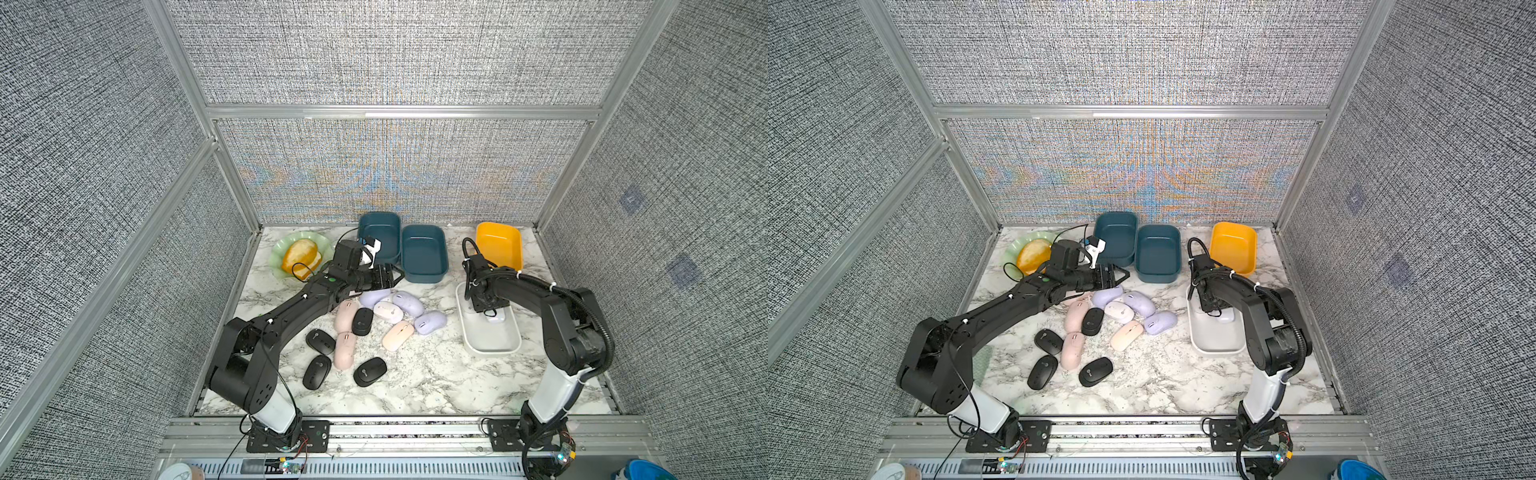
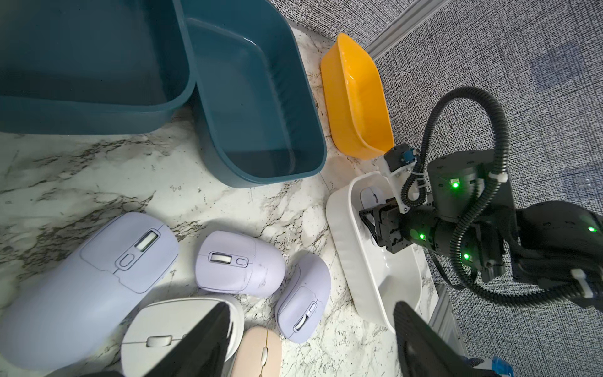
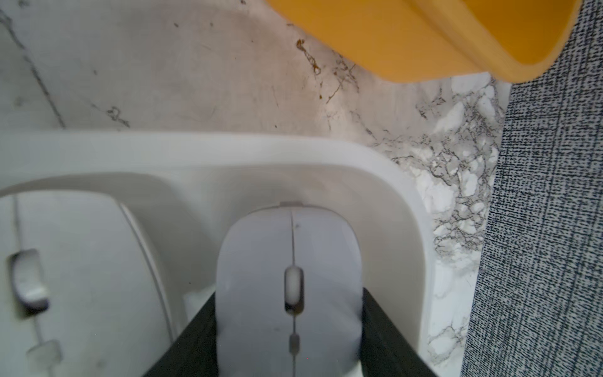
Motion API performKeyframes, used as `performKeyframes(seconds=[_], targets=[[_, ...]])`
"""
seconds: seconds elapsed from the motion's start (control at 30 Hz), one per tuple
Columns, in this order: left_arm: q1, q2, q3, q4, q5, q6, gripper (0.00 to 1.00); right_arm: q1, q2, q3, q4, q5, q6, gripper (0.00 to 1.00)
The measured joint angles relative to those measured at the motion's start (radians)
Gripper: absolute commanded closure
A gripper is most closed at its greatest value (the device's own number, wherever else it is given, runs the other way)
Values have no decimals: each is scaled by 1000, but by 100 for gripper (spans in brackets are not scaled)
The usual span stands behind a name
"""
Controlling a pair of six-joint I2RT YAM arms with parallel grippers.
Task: Place the mice by color into the storage box
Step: Place the mouse in the storage box, then adjust the mouse at the center of the board.
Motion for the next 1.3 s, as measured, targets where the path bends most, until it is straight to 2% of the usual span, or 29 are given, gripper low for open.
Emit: performKeyframes(seconds=[0.57,0.77,0.93,1.07,1.13,1.3], targets=[[-4,0,11,0,-3,6,20,2,-3,-12,61,18,-10,36],[-5,-2,12,-1,-11,8,20,2,-32,-24,89,-12,-7,38],[-7,-11,16,-4,-12,12,20,4,-169,-65,100,-59,48,38],[-10,-21,17,-5,-19,16,20,9,-289,-109,81,-86,129,52],[-11,-25,17,-4,-19,16,20,16,-342,-151,78,-98,171,55],[-11,-43,17,-10,-39,17,20,122,-475,-268,51,-137,237,55]])
